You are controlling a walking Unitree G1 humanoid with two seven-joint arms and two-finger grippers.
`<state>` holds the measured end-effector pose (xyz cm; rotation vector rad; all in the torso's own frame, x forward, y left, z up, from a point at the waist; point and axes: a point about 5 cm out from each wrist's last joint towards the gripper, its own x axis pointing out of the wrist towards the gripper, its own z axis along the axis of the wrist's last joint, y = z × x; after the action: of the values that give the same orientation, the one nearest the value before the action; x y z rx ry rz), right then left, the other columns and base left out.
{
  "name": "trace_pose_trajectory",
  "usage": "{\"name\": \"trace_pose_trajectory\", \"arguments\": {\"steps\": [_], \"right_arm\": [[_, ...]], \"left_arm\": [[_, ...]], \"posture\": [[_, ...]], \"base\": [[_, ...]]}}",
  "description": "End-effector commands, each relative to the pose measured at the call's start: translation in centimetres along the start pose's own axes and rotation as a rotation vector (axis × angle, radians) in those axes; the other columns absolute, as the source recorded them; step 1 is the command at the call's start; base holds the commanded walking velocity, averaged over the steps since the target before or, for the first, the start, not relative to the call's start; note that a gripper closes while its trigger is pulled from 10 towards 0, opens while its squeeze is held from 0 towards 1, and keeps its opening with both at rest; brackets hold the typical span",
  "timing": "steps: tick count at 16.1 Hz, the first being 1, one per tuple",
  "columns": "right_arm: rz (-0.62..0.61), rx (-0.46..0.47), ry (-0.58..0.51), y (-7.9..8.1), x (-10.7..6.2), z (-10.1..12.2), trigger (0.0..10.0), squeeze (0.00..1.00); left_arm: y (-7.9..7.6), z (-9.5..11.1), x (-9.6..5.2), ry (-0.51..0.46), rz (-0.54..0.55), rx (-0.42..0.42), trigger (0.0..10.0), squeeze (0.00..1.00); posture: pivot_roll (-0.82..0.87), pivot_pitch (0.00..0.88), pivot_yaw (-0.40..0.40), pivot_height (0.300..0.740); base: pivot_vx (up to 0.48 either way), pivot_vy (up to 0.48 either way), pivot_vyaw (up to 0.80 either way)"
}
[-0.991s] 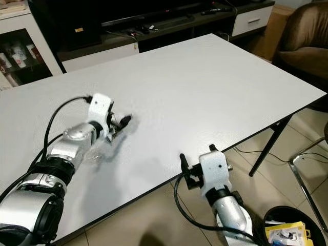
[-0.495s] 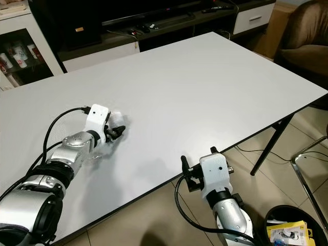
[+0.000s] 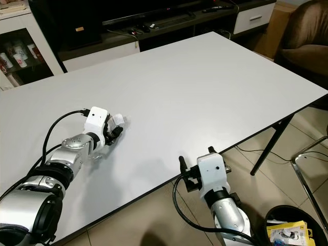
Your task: Picking trash to rubbish bin
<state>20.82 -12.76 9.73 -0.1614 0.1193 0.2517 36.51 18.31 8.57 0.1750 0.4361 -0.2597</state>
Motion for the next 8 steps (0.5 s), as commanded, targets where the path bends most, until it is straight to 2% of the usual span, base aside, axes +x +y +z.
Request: {"name": "trace_pose_trajectory", "arguments": {"steps": [1, 5, 8], "right_arm": [[0.005, -0.005, -0.002, 0.12, 0.30, 0.06, 10.0, 0.00], [-0.001, -0.012, -0.003, 0.06, 0.63, -0.08, 10.0, 0.00], [-0.005, -0.021, -0.012, -0.15, 1.14, -0.08, 10.0, 0.00]], "left_arm": [[0.13, -0.69, -0.14, 0.015, -0.005, -0.016, 0.0, 0.00], [0.20, -0.84, -0.19, 0.002, -0.004, -0.039, 0.0, 0.00], [0.24, -0.57, -0.26, -0.042, -0.024, -0.120, 0.0, 0.00]], "posture": [[-0.13, 0.000, 0.086, 0.740], [-0.13, 0.000, 0.089, 0.740], [-0.13, 0.000, 0.089, 0.740]], "base": [[0.000, 0.000, 0.00], [0.000, 0.000, 0.00], [0.000, 0.000, 0.00]]}}
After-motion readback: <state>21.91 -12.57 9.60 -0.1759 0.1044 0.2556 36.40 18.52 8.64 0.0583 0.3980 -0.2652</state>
